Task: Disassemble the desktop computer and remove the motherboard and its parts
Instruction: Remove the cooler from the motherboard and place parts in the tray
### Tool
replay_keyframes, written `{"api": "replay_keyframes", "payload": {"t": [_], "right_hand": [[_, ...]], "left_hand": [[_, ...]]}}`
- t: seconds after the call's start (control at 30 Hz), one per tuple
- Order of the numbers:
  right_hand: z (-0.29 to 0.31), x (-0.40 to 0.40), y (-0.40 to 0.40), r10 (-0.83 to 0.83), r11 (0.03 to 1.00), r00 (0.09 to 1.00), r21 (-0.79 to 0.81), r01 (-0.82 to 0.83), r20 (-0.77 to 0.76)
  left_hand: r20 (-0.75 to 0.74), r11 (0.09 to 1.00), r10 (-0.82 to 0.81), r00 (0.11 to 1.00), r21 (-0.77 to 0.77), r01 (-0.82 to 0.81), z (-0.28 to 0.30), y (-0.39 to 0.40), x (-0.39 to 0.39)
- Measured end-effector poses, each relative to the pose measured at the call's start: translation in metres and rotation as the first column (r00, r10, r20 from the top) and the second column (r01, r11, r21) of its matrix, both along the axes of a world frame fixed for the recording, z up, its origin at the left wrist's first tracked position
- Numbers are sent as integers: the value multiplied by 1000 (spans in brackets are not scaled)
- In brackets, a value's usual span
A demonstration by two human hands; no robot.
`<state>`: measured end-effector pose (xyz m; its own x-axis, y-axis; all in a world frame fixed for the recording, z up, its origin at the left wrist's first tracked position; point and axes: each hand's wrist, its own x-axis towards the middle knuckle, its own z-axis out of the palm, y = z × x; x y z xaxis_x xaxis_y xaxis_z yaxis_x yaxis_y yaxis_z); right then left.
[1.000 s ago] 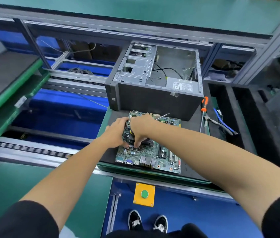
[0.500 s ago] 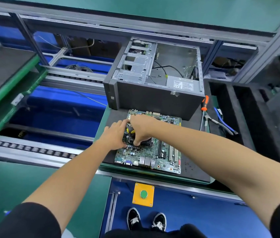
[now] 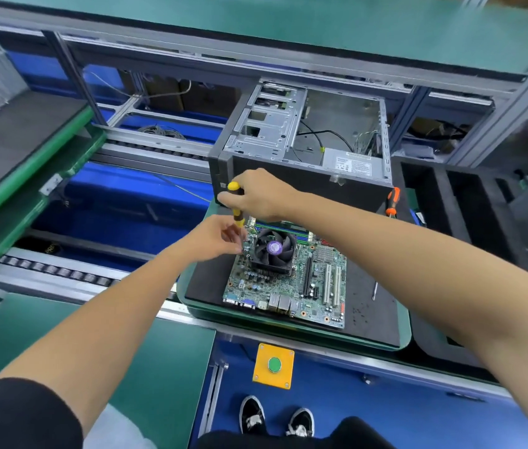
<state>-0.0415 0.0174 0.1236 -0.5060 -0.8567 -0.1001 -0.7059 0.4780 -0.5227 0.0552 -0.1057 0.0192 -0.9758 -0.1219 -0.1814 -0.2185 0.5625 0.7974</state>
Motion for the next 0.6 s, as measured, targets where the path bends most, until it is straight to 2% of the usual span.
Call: {"api": "replay_keyframes", "payload": {"t": [0.1, 0.23, 0.6], "right_hand": [[0, 6, -3, -6, 1000, 1000, -10, 6, 19], [-1, 12, -3, -26, 999, 999, 22, 25, 34], [-2, 13, 10, -26, 998, 1000, 61, 25, 10]], "left_hand": [[37, 998, -43, 998, 54, 41, 6, 4, 6], [6, 991, 14, 1000, -135, -13, 2, 13, 10], [41, 949, 15, 999, -314, -2, -7, 28, 2]]}}
